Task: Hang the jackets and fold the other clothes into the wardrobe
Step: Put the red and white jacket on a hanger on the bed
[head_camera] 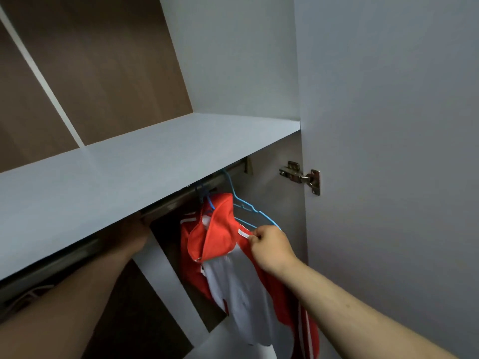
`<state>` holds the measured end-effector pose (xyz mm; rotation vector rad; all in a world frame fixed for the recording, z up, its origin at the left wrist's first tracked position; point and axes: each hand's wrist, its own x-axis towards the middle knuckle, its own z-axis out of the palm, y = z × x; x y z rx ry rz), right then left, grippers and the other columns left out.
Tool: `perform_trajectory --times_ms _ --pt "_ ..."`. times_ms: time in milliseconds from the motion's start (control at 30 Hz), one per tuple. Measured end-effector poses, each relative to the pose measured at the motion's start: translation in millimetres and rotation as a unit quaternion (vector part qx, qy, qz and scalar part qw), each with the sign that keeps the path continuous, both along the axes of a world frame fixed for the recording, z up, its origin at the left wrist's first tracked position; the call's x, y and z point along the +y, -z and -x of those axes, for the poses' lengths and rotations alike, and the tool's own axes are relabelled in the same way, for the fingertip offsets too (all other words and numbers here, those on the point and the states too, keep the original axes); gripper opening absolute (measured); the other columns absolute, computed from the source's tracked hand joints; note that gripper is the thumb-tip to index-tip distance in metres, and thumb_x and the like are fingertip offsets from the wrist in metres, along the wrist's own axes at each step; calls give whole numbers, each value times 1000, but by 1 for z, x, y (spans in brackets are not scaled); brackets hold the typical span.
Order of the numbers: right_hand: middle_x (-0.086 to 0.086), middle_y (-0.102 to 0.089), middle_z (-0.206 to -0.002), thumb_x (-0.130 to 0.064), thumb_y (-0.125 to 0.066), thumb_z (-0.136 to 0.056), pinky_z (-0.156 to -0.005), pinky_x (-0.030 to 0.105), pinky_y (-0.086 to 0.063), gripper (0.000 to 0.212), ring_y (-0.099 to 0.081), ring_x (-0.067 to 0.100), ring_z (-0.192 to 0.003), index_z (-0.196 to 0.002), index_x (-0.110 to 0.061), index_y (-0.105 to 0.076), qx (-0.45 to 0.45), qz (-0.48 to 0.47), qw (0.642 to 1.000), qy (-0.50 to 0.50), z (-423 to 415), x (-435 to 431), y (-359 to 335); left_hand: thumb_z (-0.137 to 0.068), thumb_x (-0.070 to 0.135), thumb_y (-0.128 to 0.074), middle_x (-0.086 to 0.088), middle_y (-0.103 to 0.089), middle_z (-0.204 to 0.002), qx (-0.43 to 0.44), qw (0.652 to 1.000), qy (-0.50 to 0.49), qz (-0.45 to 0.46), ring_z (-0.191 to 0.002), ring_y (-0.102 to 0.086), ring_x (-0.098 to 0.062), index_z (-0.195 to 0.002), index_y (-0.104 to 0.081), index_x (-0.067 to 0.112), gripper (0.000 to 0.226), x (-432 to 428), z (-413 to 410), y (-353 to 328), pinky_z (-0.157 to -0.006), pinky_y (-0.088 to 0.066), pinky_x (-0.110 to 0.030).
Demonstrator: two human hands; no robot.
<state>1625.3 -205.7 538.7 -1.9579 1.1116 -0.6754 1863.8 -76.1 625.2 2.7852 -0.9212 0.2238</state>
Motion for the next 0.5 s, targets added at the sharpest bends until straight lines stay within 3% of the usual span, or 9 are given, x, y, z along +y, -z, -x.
perform_trajectory --times_ms 100,333,500 --pt "9 -68 -78 -19 -54 -90 -64 24 -38 22 -62 26 -78 -75 -10 -68 -9 -6 1000 -3 -27 -9 -4 -106 26 -37 -23 -50 -140 8 1000 -2 6 -130 -45 -40 -136 -49 2 40 -2 2 -2 -105 -30 -43" --pt "8 -68 -81 -19 -54 -92 -65 22 -37 21 -59 22 -74 -79 -13 -69 -23 -3 1000 -12 -61 -24 -6 -106 34 -35 -18 -54 -138 -57 996 -29 -58 -129 -48 -37 -135 -52 6 43 -4 0 1 -104 -35 -42" --pt "-6 -54 -63 -15 -54 -92 -51 20 -35 26 -49 6 -58 -67 -17 -61 -7 -9 1000 -28 -62 -25 15 -104 40 -36 -18 -61 -127 -84 995 -20 -55 -120 -53 -40 -125 -59 10 43 0 -12 8 -97 -41 -45"
